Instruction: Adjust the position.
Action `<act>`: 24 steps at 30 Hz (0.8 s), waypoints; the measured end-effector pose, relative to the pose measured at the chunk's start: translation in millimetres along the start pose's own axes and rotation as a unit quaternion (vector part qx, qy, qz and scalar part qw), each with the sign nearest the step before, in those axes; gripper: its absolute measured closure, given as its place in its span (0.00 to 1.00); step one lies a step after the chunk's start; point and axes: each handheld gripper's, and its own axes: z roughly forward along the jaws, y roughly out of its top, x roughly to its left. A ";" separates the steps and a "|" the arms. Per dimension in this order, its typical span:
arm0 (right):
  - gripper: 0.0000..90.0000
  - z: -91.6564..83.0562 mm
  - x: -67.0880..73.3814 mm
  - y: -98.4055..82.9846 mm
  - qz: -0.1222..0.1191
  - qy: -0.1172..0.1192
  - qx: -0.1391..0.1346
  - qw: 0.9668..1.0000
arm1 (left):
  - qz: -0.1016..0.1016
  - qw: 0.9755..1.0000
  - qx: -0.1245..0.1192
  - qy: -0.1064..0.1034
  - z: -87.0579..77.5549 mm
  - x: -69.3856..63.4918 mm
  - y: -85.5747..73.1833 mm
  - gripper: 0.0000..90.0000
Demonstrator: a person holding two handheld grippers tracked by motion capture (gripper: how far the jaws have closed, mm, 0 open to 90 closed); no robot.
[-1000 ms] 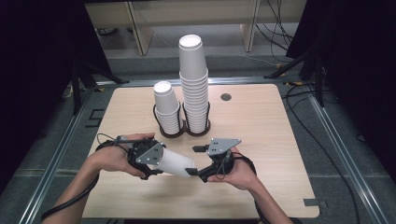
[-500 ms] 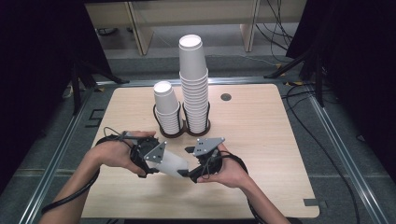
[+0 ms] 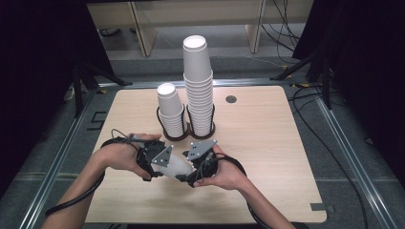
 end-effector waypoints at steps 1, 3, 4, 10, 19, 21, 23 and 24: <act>0.20 0.5 2.8 0.2 0.022 0.004 0.010 1.000 | -0.001 1.000 0.001 -0.002 0.3 0.0 0.3 0.22; 0.20 3.5 -0.8 2.2 -0.013 0.004 0.005 1.000 | 0.002 1.000 0.001 -0.002 1.1 0.0 1.0 0.22; 0.20 4.4 0.6 2.8 -0.006 0.006 0.007 1.000 | 0.003 1.000 0.002 -0.004 1.3 0.0 1.2 0.22; 0.21 10.0 4.5 3.3 0.017 0.016 0.035 0.999 | 0.004 1.000 0.002 -0.006 2.3 -0.3 2.8 0.22; 0.23 12.7 0.1 2.3 -0.006 0.021 0.040 0.999 | 0.007 1.000 -0.001 -0.003 1.1 -0.9 3.4 0.22; 0.23 12.3 3.0 1.5 0.018 0.023 0.046 0.998 | 0.006 1.000 -0.002 -0.004 1.0 -1.1 3.7 0.22; 0.24 12.8 2.6 1.1 0.016 0.025 0.046 0.999 | 0.007 1.000 -0.003 -0.003 0.9 -0.6 4.3 0.22; 0.24 13.5 0.1 1.4 -0.006 0.023 0.042 0.999 | 0.008 1.000 -0.003 -0.003 1.0 -0.6 4.7 0.22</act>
